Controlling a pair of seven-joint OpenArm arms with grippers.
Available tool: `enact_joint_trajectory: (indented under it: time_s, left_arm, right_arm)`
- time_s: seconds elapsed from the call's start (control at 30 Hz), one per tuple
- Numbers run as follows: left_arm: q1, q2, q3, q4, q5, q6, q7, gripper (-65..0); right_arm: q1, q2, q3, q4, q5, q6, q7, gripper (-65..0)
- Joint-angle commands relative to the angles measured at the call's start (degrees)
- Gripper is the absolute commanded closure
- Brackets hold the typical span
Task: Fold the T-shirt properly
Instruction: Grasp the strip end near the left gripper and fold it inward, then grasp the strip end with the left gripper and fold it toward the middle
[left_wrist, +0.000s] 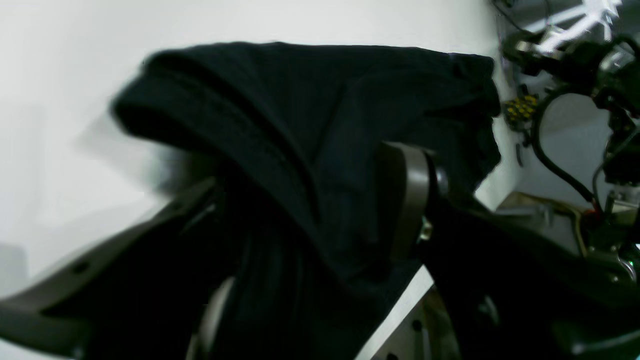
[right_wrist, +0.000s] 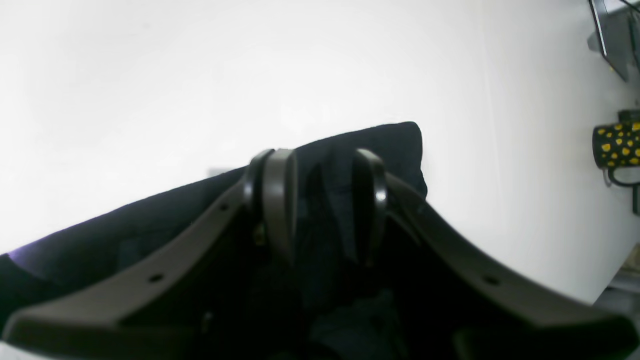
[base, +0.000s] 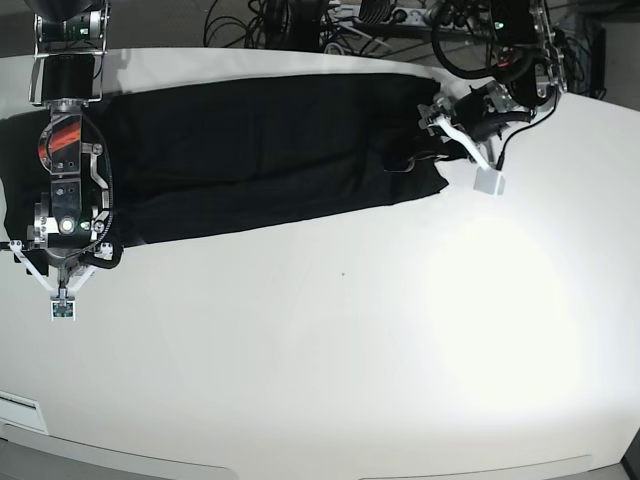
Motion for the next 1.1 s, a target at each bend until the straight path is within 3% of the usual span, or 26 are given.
enact_joint_trajectory:
  time_s: [0.0,0.07,0.1,0.27,0.3,0.37,0.4,0.57,0.7,0.87,1.07]
  left_arm:
    - [0.3,-0.1,0.1,0.1,-0.4,0.9,1.1,-25.6]
    - [0.3,-0.3,-0.1,0.1,0.6,0.9,0.6,-4.1]
    - [0.3,-0.4,-0.3,0.1,1.8,0.9,0.2,0.0]
    - [-0.1,-4.3,-1.5,0.1,4.6,0.9,-2.2,0.0]
    - [-0.7,-5.3,-2.0,0.1,5.2,0.7,-2.3,0.0]
    - [-2.0,-7.6,-3.0,0.1,6.5,0.2,-2.5,0.0]
    - [-2.8,-8.9,-3.4,0.1,7.2,0.0,-2.8,0.0]
    - [-6.1,-17.1,-4.0,0.1,9.2,0.1,-4.7,0.0]
    - [-8.5,-21.3,-4.0,0.1,9.2,0.1,-4.7,0.0]
    - [-9.4,-24.6,-4.0,0.1,7.2,0.1,-4.7,0.0]
    - [-9.4,-25.0,-4.0,0.1,3.4,-0.9,-4.5,0.0]
  right_arm:
    - [1.6,1.2,0.4,1.2,-0.9,0.0,1.2,-21.5]
    - [1.6,1.7,0.4,2.3,-0.9,0.2,1.4,-21.5]
    - [1.6,2.0,0.4,3.3,-0.9,0.1,1.7,-21.5]
    - [1.5,4.1,0.4,12.8,0.1,0.3,2.4,-20.2]
    - [1.4,4.8,0.4,14.6,1.2,0.7,2.4,-17.0]
    - [0.8,6.3,0.4,16.7,4.6,2.7,2.3,-3.1]
    - [0.4,6.9,0.4,17.0,7.0,3.6,2.4,0.0]
    - [-3.3,7.0,0.4,17.0,23.7,10.3,3.2,0.0]
    - [-8.1,7.0,0.4,17.0,33.5,16.2,3.3,0.0]
    - [-13.9,7.0,0.4,17.0,32.2,17.6,3.7,0.0]
    - [-21.8,4.9,0.4,15.8,27.8,17.3,10.2,0.0]
